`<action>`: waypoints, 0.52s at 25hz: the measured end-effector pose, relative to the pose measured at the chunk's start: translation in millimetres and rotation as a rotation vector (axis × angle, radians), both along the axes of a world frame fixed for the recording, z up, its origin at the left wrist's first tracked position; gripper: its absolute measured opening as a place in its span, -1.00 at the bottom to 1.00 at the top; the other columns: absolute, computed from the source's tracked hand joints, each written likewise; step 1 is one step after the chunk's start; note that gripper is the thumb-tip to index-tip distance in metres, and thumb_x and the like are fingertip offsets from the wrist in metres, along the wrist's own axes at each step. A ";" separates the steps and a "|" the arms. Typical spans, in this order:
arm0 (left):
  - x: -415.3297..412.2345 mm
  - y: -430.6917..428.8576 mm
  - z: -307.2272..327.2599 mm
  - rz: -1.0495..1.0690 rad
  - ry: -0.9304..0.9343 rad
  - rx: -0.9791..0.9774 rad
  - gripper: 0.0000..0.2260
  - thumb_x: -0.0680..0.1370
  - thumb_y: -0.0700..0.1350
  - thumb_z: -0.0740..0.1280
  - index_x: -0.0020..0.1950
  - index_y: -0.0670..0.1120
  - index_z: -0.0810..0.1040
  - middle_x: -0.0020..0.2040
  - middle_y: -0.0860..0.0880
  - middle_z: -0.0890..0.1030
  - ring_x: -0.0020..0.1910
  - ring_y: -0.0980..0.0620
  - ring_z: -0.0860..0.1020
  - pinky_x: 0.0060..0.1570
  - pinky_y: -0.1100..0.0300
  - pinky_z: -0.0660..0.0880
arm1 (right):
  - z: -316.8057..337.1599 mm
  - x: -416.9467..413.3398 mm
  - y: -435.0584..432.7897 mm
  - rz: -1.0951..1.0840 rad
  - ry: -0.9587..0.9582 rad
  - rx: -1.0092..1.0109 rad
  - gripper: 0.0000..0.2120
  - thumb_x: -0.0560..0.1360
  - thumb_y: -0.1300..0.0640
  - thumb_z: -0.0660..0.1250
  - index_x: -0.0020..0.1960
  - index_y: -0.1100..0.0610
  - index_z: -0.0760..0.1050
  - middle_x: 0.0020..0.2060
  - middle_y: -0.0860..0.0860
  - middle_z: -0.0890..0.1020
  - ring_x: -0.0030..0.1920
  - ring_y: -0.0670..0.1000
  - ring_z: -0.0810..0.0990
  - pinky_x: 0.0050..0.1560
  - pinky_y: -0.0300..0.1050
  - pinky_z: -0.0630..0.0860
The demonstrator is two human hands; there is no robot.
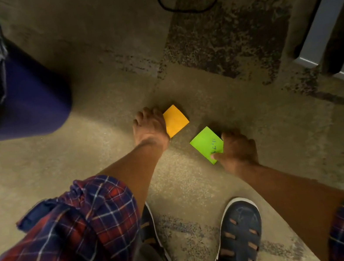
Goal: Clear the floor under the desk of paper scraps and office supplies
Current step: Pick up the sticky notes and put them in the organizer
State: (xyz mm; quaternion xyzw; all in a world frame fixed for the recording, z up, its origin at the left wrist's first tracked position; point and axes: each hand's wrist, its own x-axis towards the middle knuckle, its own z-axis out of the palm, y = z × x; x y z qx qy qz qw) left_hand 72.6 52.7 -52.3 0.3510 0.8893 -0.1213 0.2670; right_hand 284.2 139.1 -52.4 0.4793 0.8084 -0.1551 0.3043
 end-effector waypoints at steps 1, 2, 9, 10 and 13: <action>-0.3 1.5 2.7 0.000 -0.015 -0.006 -0.49 0.51 -0.03 0.50 0.41 -0.06 0.43 0.38 -0.16 0.47 0.38 -0.19 0.44 0.28 -0.01 0.44 | 2.8 0.1 -0.7 -0.041 0.012 -0.031 -0.53 0.47 -0.20 0.44 0.26 0.03 0.50 0.26 0.10 0.57 0.26 0.17 0.58 0.19 0.05 0.44; -0.2 1.0 6.3 0.023 -0.062 0.031 -0.56 0.53 -0.05 0.48 0.37 -0.07 0.48 0.35 -0.16 0.51 0.35 -0.20 0.48 0.23 -0.01 0.47 | 6.8 1.3 -1.7 -0.103 0.053 -0.075 -0.61 0.50 -0.14 0.42 0.22 0.06 0.53 0.23 0.11 0.60 0.25 0.18 0.59 0.18 0.04 0.46; 9.1 -34.3 68.8 0.654 -0.668 0.453 -0.91 0.55 -0.29 0.45 0.05 -0.25 0.65 -0.17 -0.26 0.64 -0.20 -0.18 0.60 -0.13 0.02 0.51 | 84.8 5.0 -12.0 -0.422 0.451 -0.137 -0.86 0.59 0.15 0.36 0.11 0.16 0.52 -0.01 0.22 0.70 -0.01 0.27 0.66 -0.16 -0.06 0.41; 10.1 -39.0 85.3 0.760 -0.732 0.499 -0.97 0.58 -0.30 0.42 0.00 -0.22 0.65 -0.19 -0.21 0.62 -0.24 -0.11 0.55 -0.16 0.06 0.48 | 99.7 1.7 -10.7 -0.405 0.482 -0.107 -0.86 0.61 0.15 0.33 0.14 0.18 0.52 -0.01 0.24 0.69 -0.01 0.29 0.66 -0.15 -0.05 0.41; 8.0 -47.0 147.7 0.957 -0.818 0.576 -0.83 0.66 -0.25 0.34 -0.08 -0.05 0.61 -0.14 -0.15 0.63 -0.26 -0.07 0.58 -0.22 0.12 0.53 | 152.3 -13.2 -1.7 -0.470 0.611 -0.074 -0.83 0.65 0.18 0.24 0.20 0.19 0.52 0.03 0.26 0.64 -0.02 0.32 0.65 -0.03 0.08 0.60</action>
